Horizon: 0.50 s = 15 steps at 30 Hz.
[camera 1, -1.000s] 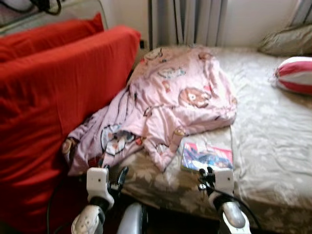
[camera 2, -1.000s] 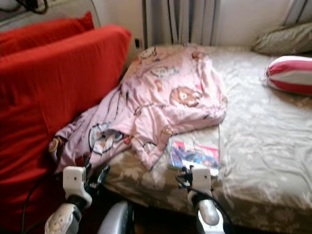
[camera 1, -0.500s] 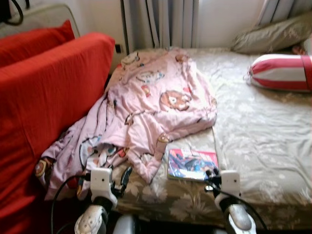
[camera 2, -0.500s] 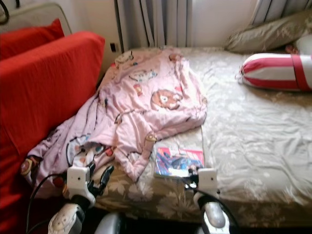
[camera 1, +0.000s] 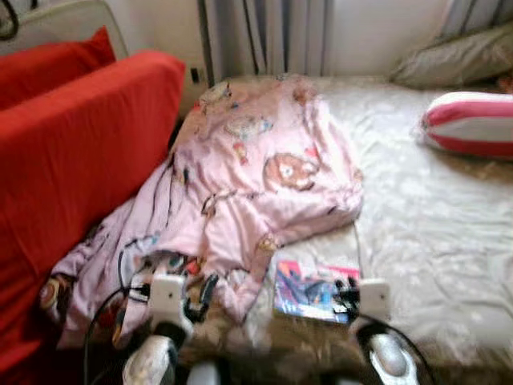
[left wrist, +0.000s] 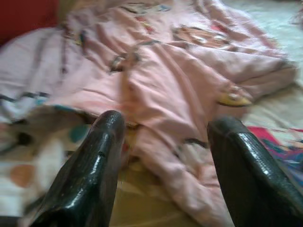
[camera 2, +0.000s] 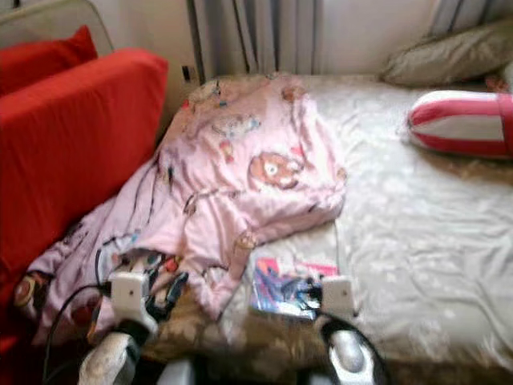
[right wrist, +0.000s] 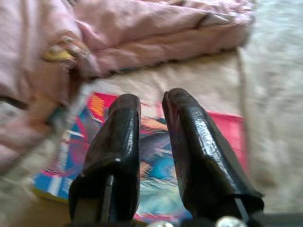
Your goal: Clean up the room
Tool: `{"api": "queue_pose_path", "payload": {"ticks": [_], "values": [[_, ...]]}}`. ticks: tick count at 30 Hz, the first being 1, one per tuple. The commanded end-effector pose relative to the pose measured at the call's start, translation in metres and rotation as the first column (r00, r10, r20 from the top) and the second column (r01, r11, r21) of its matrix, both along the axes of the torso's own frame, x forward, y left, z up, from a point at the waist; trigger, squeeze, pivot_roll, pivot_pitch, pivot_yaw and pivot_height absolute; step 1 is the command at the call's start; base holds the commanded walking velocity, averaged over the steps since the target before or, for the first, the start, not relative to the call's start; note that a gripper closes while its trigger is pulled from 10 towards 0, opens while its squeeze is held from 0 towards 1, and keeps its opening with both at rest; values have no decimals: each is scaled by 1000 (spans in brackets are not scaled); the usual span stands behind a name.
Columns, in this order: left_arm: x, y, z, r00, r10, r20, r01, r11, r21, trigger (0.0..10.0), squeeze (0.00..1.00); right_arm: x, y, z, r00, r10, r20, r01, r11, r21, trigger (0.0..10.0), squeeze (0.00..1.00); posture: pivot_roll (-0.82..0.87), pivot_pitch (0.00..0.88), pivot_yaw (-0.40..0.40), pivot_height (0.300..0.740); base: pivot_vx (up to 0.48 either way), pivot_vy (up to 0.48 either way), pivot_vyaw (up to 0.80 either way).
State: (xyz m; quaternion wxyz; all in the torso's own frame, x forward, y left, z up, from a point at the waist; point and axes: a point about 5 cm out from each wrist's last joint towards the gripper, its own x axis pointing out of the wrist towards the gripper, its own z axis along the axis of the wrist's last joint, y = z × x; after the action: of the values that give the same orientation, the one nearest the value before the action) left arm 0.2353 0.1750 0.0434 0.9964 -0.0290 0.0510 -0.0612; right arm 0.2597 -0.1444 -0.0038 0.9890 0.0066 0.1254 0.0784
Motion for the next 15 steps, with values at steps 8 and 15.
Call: {"api": "queue_pose_path", "payload": {"ticks": [8, 15], "values": [[4, -8, 6, 999, -23, 26, 23, 1000, -21, 10000, 0, 1, -11, -3, 999, -38, -29, 38, 999, -3, 10000, 0, 35, 0, 62, 595, 0, 0, 0], [8, -8, 9, 999, -24, 36, 25, 1000, -18, 10000, 0, 10, -12, 2, 998, -51, -22, 51, 999, -4, 10000, 0, 40, 0, 64, 595, 0, 0, 0]]}}
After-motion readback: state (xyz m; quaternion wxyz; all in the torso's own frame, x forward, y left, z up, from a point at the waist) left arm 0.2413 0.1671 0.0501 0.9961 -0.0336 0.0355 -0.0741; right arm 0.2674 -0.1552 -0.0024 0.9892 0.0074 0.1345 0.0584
